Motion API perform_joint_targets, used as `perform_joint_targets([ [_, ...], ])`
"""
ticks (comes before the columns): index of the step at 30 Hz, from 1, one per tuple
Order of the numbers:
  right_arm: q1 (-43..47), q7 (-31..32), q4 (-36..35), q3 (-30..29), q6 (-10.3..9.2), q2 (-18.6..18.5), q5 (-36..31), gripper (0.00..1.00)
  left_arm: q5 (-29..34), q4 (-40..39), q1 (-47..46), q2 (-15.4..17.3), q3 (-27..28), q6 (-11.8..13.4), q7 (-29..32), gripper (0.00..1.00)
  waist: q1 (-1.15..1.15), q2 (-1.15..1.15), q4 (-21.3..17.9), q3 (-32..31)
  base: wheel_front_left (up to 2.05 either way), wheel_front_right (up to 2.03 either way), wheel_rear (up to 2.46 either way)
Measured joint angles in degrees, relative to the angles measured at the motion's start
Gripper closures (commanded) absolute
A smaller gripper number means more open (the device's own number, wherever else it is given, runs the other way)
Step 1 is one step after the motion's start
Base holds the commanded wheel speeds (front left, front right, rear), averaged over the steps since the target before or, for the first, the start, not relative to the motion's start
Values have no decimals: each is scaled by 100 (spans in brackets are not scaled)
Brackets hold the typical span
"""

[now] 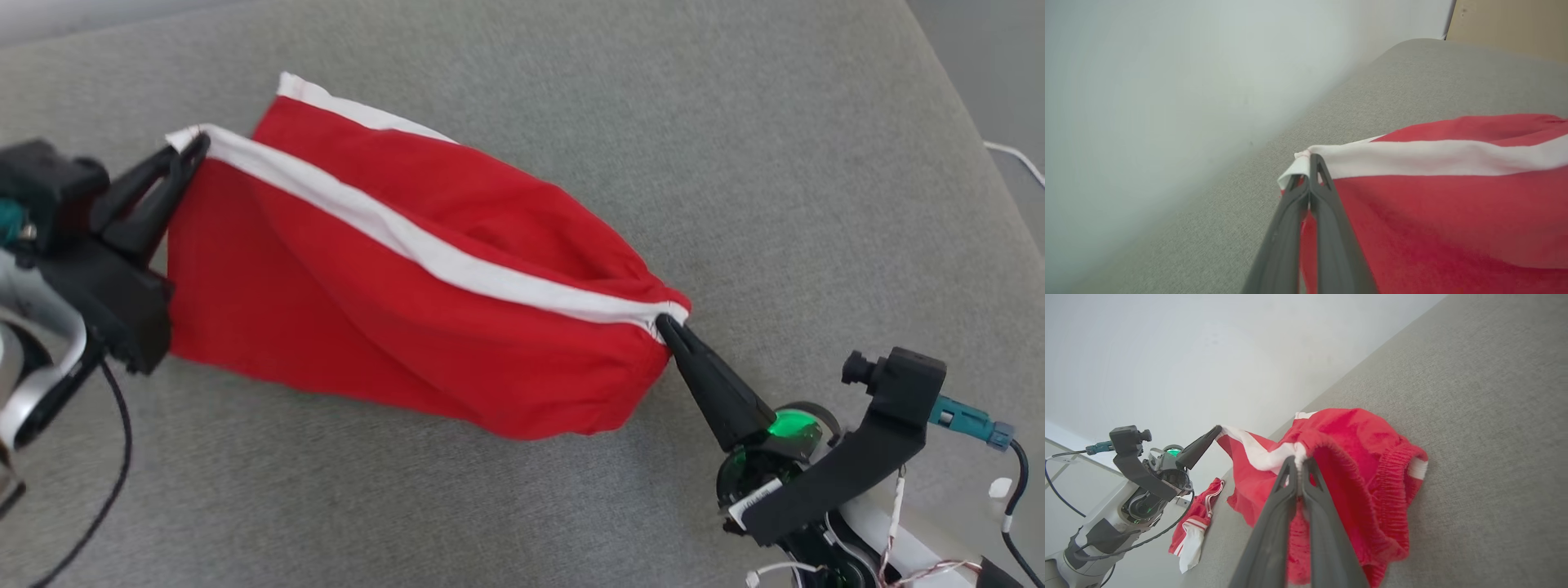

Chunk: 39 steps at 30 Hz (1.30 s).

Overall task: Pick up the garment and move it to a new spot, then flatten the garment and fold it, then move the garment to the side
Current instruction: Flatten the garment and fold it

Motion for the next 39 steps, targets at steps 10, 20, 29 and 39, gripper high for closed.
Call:
perform_joint_targets([
  [10, -149, -1, 289, -480, 1, 771, -477, 100, -327, 947, -1558, 12, -1150, 0, 91, 100, 0, 0, -450, 522, 0, 0, 0],
  [20, -486, 0, 737, -623, 0, 1340, -927, 100, -631, 1883, -2497, -45, -2119, 0, -20, 100, 0, 0, -752, 837, 0, 0, 0],
  [29, -644, 1, 1184, -695, 0, 1563, -1430, 0, -826, 2498, -2876, -238, -2697, -1, -670, 0, -1, 0, -762, 874, 0, 0, 0],
  [39, -452, 0, 1295, -888, 1, 1516, -1836, 0, -1100, 2987, -2875, -424, -3041, -1, -1172, 0, -2, 0, -734, 613, 0, 0, 0],
])
